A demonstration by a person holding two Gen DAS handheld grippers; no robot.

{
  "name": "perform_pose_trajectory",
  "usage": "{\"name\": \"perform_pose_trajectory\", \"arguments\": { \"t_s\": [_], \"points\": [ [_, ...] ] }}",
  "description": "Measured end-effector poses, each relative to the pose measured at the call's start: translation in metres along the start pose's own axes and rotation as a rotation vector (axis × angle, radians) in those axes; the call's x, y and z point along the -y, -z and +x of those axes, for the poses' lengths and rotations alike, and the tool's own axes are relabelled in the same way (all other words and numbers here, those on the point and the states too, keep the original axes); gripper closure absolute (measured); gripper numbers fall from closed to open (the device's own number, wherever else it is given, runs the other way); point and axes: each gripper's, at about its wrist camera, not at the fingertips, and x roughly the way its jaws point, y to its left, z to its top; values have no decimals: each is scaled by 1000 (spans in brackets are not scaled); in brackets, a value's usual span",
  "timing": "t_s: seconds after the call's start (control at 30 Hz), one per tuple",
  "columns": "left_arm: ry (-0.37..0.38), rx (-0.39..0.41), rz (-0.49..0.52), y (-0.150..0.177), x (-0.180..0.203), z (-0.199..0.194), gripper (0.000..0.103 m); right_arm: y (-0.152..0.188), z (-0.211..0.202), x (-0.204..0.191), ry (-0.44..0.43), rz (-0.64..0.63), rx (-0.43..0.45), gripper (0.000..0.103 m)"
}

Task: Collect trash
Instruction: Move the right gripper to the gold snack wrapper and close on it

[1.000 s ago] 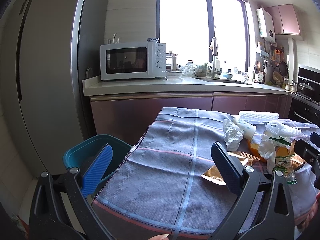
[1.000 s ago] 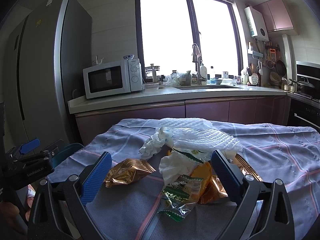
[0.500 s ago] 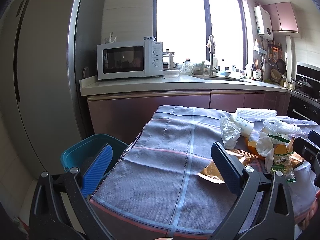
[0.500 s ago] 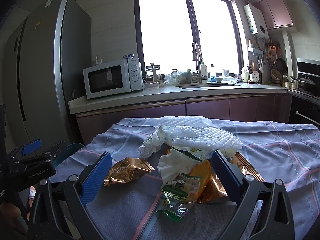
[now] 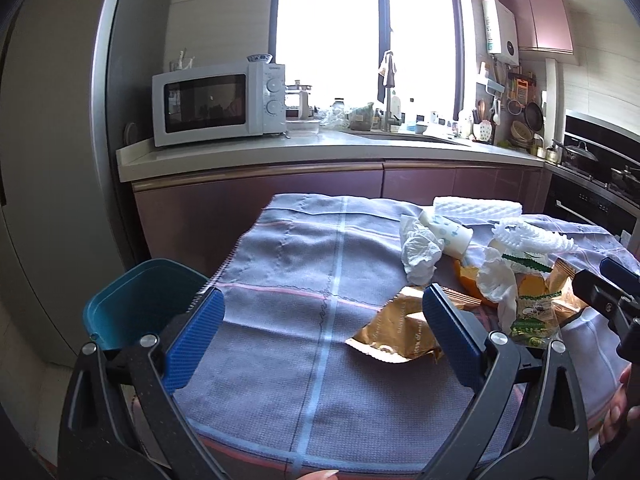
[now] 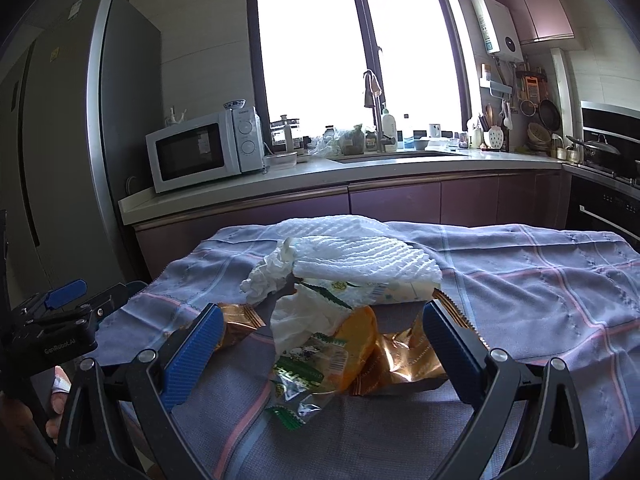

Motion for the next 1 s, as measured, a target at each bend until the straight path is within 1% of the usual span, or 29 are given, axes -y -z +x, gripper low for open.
{"name": "perform_pose_trajectory", "arguments": {
  "t_s": [0.2, 0.33, 0.43, 0.53, 0.57, 0.6, 0.63, 0.7, 0.73, 0.8, 0.83, 0.9, 0.93, 0.97, 1.0],
  "points": [
    [77, -56, 43, 0, 18, 22, 6, 3, 10, 40, 50, 88, -49, 8],
    [116, -76, 80, 2, 29, 30, 6, -1, 16, 60, 68, 123, -68, 9],
    [150, -93, 107, 4, 38, 33, 6, 0, 22, 74, 79, 155, -105, 11],
    [171, -131, 137, 5, 45, 42, 6, 6, 30, 86, 61, 201, -157, 21],
    [177, -142, 144, 6, 47, 45, 7, 9, 33, 88, 46, 216, -175, 28],
    [190, -155, 150, 6, 49, 47, 10, 11, 35, 90, 30, 230, -193, 35],
    [202, -170, 160, 7, 51, 50, 12, 14, 37, 91, 18, 239, -207, 39],
    [207, -200, 179, 9, 55, 57, 21, 17, 39, 92, 0, 253, -220, 53],
    [209, -211, 188, 10, 57, 60, 25, 18, 39, 93, -10, 261, -223, 57],
    [218, -232, 195, 13, 59, 64, 41, 19, 39, 96, -28, 281, -231, 75],
    [225, -241, 196, 14, 60, 66, 46, 19, 38, 97, -38, 291, -230, 79],
    [244, -257, 190, 15, 59, 67, 67, 19, 35, 100, -51, 306, -229, 89],
    [250, -260, 188, 15, 59, 68, 71, 18, 33, 101, -55, 312, -224, 91],
    [254, -261, 186, 15, 57, 69, 83, 18, 31, 102, -59, 316, -221, 96],
    [255, -258, 181, 15, 56, 69, 93, 16, 28, 102, -58, 315, -216, 98]
  ]
}}
